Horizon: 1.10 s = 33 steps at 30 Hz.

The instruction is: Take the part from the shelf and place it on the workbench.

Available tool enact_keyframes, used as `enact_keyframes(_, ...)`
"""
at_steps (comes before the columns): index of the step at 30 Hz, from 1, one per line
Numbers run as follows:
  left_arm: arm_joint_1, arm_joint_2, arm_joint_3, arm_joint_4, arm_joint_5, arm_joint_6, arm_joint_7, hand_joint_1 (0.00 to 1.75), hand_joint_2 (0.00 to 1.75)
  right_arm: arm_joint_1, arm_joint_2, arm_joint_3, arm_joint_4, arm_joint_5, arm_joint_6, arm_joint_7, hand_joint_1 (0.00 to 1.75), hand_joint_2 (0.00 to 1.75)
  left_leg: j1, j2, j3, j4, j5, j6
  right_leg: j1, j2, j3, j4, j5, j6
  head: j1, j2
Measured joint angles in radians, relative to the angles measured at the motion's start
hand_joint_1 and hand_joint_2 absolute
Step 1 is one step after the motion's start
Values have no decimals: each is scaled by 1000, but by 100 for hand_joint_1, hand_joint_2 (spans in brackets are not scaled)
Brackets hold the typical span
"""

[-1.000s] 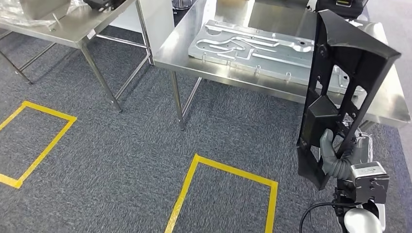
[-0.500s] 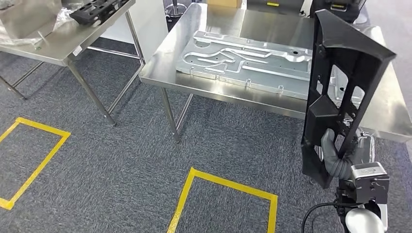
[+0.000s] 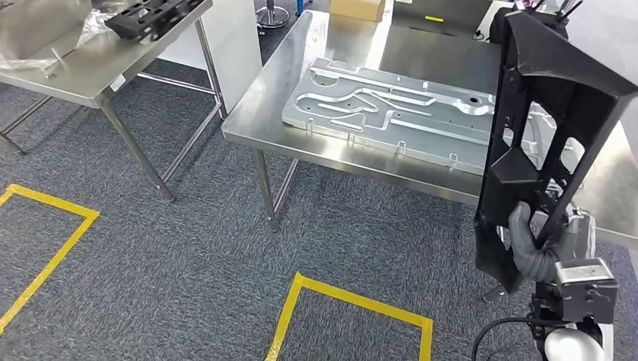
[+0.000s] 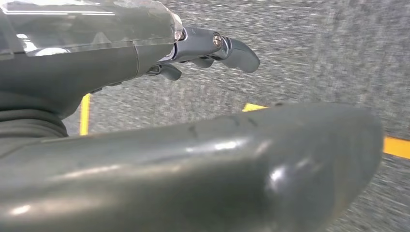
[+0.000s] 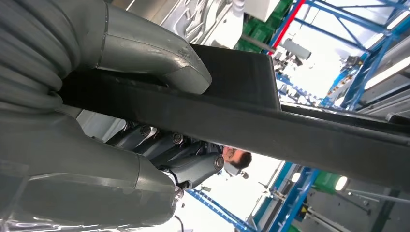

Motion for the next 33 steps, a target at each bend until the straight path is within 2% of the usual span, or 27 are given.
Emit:
enact_keyframes(2, 5, -2, -2, 0, -6, 10, 5, 0, 0, 13, 0, -22, -18, 0, 0, -2, 175, 175, -1, 0, 27, 0, -22, -4, 4, -2, 26, -122, 101, -11, 0, 0)
enact_keyframes(3, 6, -3, -3, 1, -8, 10, 7, 0, 0, 19, -1, -33, -25, 0, 0, -4, 175, 175, -1, -2, 37, -1, -31, -8, 9, -3, 36, -171, 138, -19, 1, 0)
enact_keyframes(4, 6, -3, -4, 1, -10, 10, 8, 0, 0, 24, -2, -46, -33, -1, 1, -6, 175, 175, -1, -2, 43, -4, -40, -14, 14, -5, 44, -203, 166, -28, 1, 0)
enact_keyframes(5, 5, -3, -4, 1, -12, 8, 9, 0, 0, 28, -3, -57, -40, -2, 1, -8, 175, 175, -1, -3, 49, -3, -43, -20, 18, -5, 46, -211, 174, -36, 2, 0)
enact_keyframes(7, 4, -1, -5, 1, -13, 6, 11, 0, 0, 33, -5, -74, -55, -4, 2, -9, 175, 175, -3, -4, 56, 10, -40, -34, 16, -3, 65, -223, 166, -51, 3, 0)
enact_keyframes(8, 4, 1, -5, 1, -13, 3, 12, 0, 0, 34, -5, -80, -60, -5, 2, -10, 175, 175, -4, -2, 51, 37, -34, -39, 12, -2, 79, -230, 161, -57, 2, 0)
enact_keyframes(9, 4, 2, -5, 1, -13, 0, 13, 0, 0, 34, -5, -85, -65, -7, 2, -10, 175, 175, -4, -1, 33, 75, -33, -43, 8, -1, 95, -234, 153, -63, 2, 0)
enact_keyframes(11, 4, 9, -5, 1, -11, -13, 14, 0, 0, 35, -5, -98, -73, -11, 3, -10, 175, 175, 0, 2, -41, 186, -59, -50, 6, -2, 123, -237, 133, -68, 2, 0)
enact_keyframes(13, 7, 19, -5, 1, -7, -26, 15, 0, 0, 35, -6, -112, -80, -15, 4, -8, 175, 175, 6, 4, -122, 269, -114, -57, 6, -1, 150, -238, 108, -68, 2, 0)
enact_keyframes(14, 10, 25, -5, 1, -5, -32, 15, 0, 0, 35, -7, -119, -83, -16, 6, -5, 175, 175, 7, 5, -146, 274, -132, -59, 5, 1, 166, -238, 94, -67, 2, 0)
enact_keyframes(15, 13, 31, -4, 1, -1, -38, 15, 0, 0, 35, -8, -125, -85, -17, 8, -1, 175, 175, 8, 5, -158, 250, -131, -59, 5, 2, 184, -238, 80, -65, 2, 0)
enact_keyframes(16, 16, 38, -4, 1, 2, -43, 14, 0, 0, 33, -9, -130, -88, -18, 11, 4, 175, 175, 8, 6, -159, 200, -100, -58, 4, 3, 204, -238, 64, -63, 2, 0)
enact_keyframes(18, 22, 48, -1, 1, 10, -50, 14, 0, 0, 26, -11, -137, -91, -18, 21, 17, 175, 175, 5, 8, -152, 89, 24, -51, 5, 5, 237, -239, 34, -56, 2, 0)
enact_keyframes(19, 24, 52, 1, 1, 13, -52, 13, 0, 0, 20, -11, -140, -92, -18, 26, 24, 175, 175, 1, 10, -147, 56, 70, -45, 5, 7, 249, -242, 21, -50, 2, 0)
enact_keyframes(20, 25, 54, 3, 1, 16, -53, 13, 0, 0, 14, -12, -142, -93, -18, 30, 30, 175, 175, -2, 10, -143, 39, 95, -38, 5, 8, 260, -245, 13, -43, 2, 0)
enact_keyframes(22, 23, 56, 6, 1, 19, -53, 11, 0, 0, 3, -16, -146, -97, -16, 37, 39, 175, 175, -4, 8, -122, 28, 78, -24, 5, 9, 272, -239, 20, -28, 2, 0)
enact_keyframes(23, 22, 57, 7, 1, 21, -53, 11, 0, 0, -1, -18, -147, -98, -15, 40, 41, 175, 175, -3, 6, -106, 17, 73, -18, 5, 7, 268, -215, 34, -23, 2, 0)
enact_keyframes(24, 21, 57, 9, 0, 22, -53, 10, 0, 0, -6, -20, -148, -100, -14, 42, 43, 175, 175, -1, 5, -87, 7, 66, -12, 4, 5, 244, -171, 50, -19, 2, 0)
enact_keyframes(25, 21, 57, 11, 0, 24, -52, 10, 0, 0, -11, -21, -149, -100, -14, 44, 44, 175, 175, 1, 4, -68, -4, 59, -8, 4, 3, 207, -113, 57, -16, 2, 0)
enact_keyframes(26, 21, 57, 13, 0, 25, -52, 10, 0, 0, -14, -22, -149, -100, -13, 45, 45, 175, 175, 2, 3, -49, -13, 50, -5, 3, 1, 158, -50, 50, -13, 2, 0)
enact_keyframes(27, 22, 57, 15, 0, 26, -52, 11, 0, 0, -15, -23, -149, -100, -12, 45, 45, 175, 175, 2, 1, -31, -20, 39, -4, 3, 0, 107, 2, 23, -11, 2, 0)
enact_keyframes(28, 22, 57, 17, 0, 26, -52, 11, 0, 0, -15, -23, -149, -100, -12, 46, 45, 175, 175, 3, -1, -11, -26, 26, -3, 3, 0, 63, 32, -16, -9, 2, 0)
enact_keyframes(29, 23, 57, 19, 0, 27, -52, 11, 0, 0, -14, -23, -149, -100, -11, 46, 45, 175, 175, 3, -3, 12, -29, 12, -4, 3, 0, 30, 36, -53, -7, 2, 0)
enact_keyframes(30, 24, 57, 20, 0, 27, -53, 11, 0, 0, -13, -23, -149, -100, -11, 48, 45, 175, 175, 3, -6, 36, -31, -4, -5, 2, 0, 9, 13, -50, -5, 2, 0)
enact_keyframes(31, 25, 57, 21, 0, 27, -53, 10, 0, 0, -12, -23, -149, -100, -11, 49, 46, 175, 175, 4, -7, 61, -31, -21, -7, 0, -1, 0, -38, 4, -3, 2, 0)
enact_keyframes(33, 29, 57, 22, 1, 28, -52, 10, 0, 0, -6, -22, -149, -98, -12, 55, 50, 175, 175, 0, -11, 95, -27, -55, -14, -5, -5, -7, -157, 182, 3, 2, 0)
